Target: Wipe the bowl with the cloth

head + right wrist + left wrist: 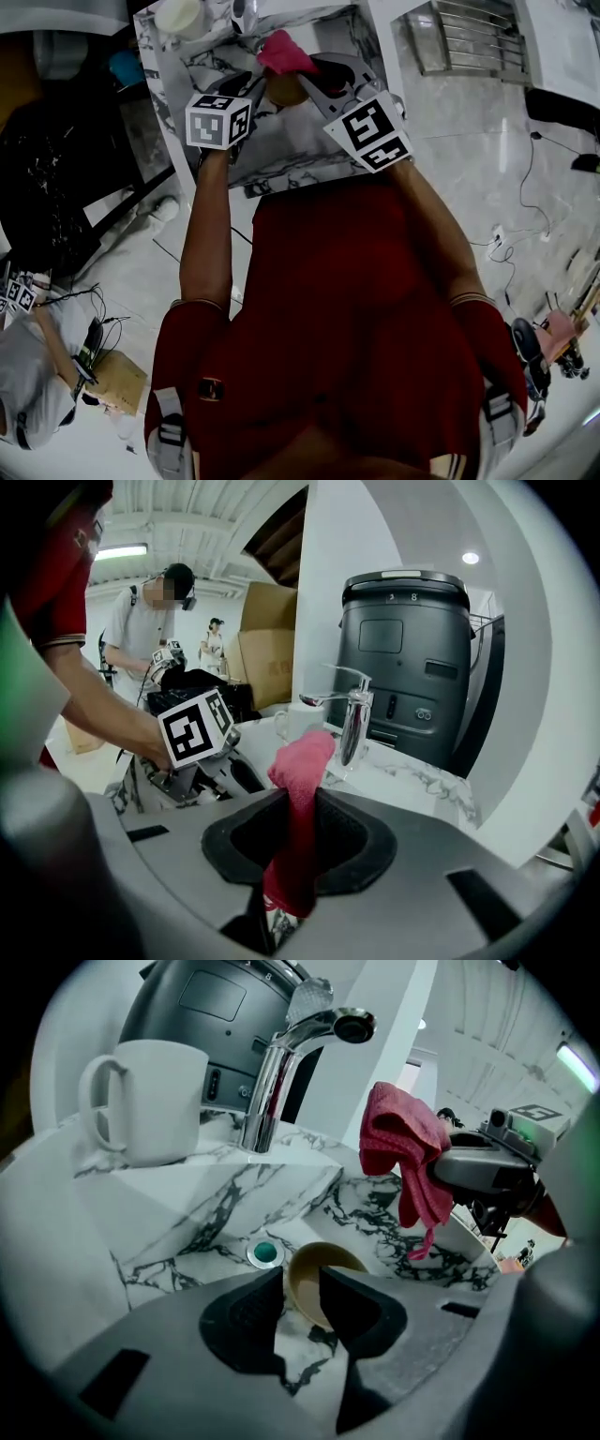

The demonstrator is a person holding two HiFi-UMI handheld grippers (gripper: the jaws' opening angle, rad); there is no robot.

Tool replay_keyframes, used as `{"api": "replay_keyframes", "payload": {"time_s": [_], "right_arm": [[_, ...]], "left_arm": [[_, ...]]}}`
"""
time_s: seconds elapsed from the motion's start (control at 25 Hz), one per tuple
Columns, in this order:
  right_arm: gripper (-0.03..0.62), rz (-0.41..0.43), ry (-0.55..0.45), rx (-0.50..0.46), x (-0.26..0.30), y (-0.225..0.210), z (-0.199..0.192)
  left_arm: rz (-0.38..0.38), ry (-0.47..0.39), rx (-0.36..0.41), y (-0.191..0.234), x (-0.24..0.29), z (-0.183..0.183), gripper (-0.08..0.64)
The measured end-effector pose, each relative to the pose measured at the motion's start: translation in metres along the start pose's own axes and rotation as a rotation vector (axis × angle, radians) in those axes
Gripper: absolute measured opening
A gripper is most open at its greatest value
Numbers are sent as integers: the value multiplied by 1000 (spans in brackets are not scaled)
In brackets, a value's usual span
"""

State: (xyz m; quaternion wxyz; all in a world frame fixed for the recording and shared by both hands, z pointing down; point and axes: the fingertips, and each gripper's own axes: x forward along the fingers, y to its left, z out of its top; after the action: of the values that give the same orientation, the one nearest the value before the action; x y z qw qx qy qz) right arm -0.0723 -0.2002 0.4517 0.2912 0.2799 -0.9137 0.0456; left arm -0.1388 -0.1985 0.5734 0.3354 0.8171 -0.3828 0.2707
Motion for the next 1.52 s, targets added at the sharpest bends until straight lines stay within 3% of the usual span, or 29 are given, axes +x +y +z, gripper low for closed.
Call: {"api": "replay_keyframes", "payload": {"time_s": [0.72,1.2,1.52], "right_arm": [[74,68,275,-70,39,12,-62],[74,113,450,-151,56,18,-103],[74,171,548,-193,66,28,-125]], "left_arm": [[-2,127,-153,10,30,-33,114],[0,145,-187,12,37,-37,109],[14,143,-198,10,38,-35,48]]}}
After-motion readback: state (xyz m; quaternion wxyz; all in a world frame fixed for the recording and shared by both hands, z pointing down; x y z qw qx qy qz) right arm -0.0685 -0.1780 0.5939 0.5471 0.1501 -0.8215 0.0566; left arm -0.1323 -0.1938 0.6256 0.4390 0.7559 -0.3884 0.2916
